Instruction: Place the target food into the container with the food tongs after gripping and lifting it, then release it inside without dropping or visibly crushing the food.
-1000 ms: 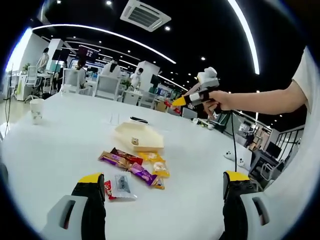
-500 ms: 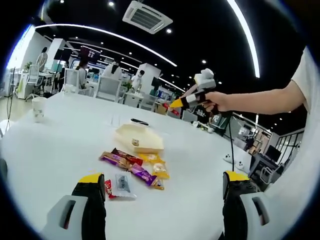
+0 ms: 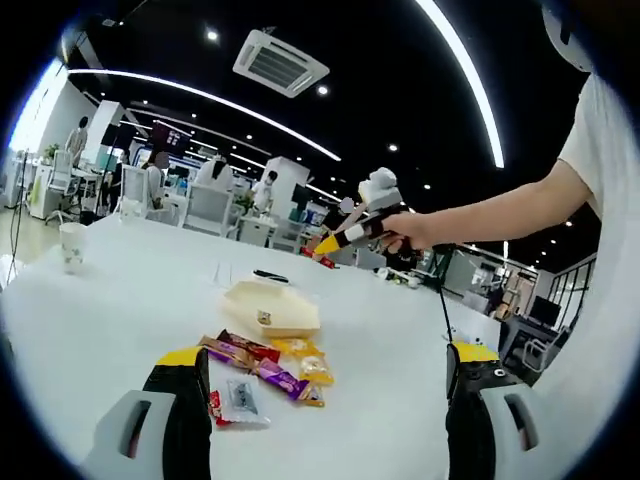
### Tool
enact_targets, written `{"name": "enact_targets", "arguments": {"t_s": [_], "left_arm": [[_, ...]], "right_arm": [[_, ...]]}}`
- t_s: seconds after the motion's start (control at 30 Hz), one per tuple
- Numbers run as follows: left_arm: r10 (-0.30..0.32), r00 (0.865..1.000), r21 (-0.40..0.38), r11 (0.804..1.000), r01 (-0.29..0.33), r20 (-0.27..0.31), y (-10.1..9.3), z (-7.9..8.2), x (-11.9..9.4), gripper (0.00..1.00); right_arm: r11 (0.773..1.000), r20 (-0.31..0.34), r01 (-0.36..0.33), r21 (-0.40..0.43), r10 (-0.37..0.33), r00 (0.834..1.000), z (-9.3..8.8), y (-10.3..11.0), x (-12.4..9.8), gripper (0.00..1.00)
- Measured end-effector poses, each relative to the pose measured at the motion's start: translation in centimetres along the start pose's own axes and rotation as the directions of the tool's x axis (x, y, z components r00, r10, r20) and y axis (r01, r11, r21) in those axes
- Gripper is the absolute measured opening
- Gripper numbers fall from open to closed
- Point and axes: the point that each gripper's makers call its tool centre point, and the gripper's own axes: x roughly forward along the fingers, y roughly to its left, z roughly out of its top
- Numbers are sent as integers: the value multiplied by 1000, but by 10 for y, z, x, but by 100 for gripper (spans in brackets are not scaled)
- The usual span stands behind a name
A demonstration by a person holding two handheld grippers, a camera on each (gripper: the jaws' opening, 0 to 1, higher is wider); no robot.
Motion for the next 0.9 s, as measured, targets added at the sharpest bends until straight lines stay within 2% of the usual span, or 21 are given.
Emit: {"name": "enact_targets", "arguments": {"t_s": [0.07, 0.13, 0.27, 0.43, 0.53, 0.63, 0.9], "left_arm": [[-12, 1000, -5, 1000, 12, -27, -1, -7, 1, 99], [-1, 1000, 21, 1000, 2, -23, 0, -5, 0, 99], [6, 1000, -7, 1000, -6, 17, 5, -2, -3, 99], [20, 999, -18, 1000, -21, -36, 9, -9, -5, 99], [34, 999, -11, 999, -34, 2, 10, -3, -8, 99], [32, 999, -12, 999, -32, -16, 8, -8, -9, 99], [29, 998, 2, 1000, -29, -51, 3, -16, -11, 99]], "right_arm": [[1000, -4, 2, 8, -2, 1000, -1, -1, 3, 22], [1000, -12, -7, 18, 8, 1000, -3, 1, 9, 22], [1000, -40, 5, 13, -4, 999, -8, 2, 18, 22], [1000, -67, -6, -5, 6, 998, -11, 11, 22, 22], [1000, -74, 4, -6, -4, 997, -8, 3, 29, 22], [1000, -62, -1, -7, 0, 998, -1, 1, 35, 22], [1000, -56, 2, -10, -3, 998, 0, -12, 41, 22]]}}
